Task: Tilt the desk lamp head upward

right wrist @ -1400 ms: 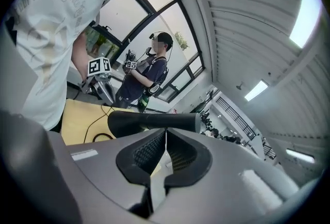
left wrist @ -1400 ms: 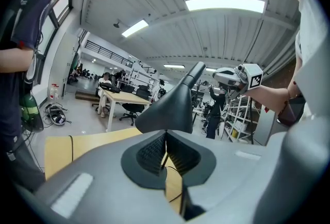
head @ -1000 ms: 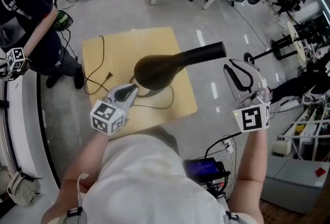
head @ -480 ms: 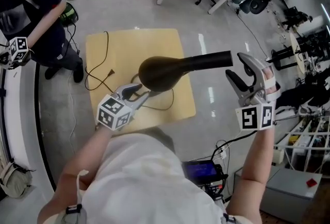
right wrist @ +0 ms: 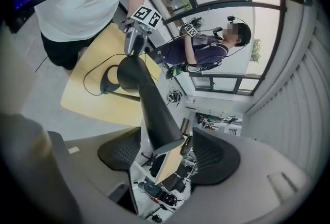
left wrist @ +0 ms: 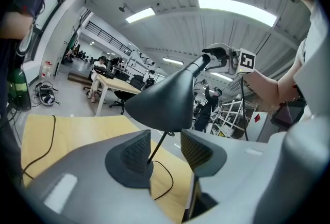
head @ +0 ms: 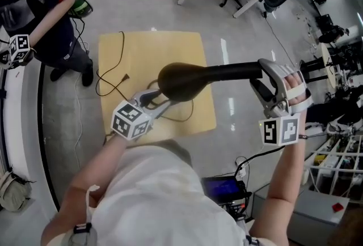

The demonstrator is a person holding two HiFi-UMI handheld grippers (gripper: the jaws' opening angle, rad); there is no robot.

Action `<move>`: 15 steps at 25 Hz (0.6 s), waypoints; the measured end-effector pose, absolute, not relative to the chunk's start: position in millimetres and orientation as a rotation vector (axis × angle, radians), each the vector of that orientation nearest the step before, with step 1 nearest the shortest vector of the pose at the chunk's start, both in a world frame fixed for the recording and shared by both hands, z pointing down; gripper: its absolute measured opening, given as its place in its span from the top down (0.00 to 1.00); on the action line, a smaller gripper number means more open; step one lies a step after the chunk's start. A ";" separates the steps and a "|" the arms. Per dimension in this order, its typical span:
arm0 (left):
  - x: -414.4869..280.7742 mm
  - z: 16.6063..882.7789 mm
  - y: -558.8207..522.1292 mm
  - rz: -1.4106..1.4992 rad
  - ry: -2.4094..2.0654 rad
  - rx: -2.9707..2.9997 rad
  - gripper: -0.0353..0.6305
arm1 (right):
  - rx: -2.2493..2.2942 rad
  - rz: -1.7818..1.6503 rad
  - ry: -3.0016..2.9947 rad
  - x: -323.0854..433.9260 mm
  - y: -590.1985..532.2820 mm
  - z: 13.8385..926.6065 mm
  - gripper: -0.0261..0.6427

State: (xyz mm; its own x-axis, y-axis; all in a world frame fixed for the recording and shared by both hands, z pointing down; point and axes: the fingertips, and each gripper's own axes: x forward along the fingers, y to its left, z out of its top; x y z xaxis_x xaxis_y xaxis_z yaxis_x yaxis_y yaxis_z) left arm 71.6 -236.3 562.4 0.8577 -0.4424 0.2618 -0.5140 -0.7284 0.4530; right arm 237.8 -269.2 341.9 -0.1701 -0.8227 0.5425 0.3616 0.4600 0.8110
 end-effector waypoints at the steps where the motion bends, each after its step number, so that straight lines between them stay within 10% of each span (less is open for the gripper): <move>1: 71.9 562.0 -236.3 0.189 -0.696 2.513 0.67 | 0.425 -1.120 -1.349 236.5 -269.0 343.4 0.47; 15: 72.7 557.2 -238.2 0.143 -0.670 2.489 0.66 | 0.365 -1.147 -1.253 229.8 -275.3 357.8 0.48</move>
State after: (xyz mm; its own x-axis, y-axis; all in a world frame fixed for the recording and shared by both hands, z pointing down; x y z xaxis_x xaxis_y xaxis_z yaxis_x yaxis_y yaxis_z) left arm 72.7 -238.2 557.2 0.8699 -0.4329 0.2363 -0.4917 -0.7230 0.4853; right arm 229.8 -275.3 357.8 -0.1145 -0.8277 0.5494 0.4748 0.4402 0.7621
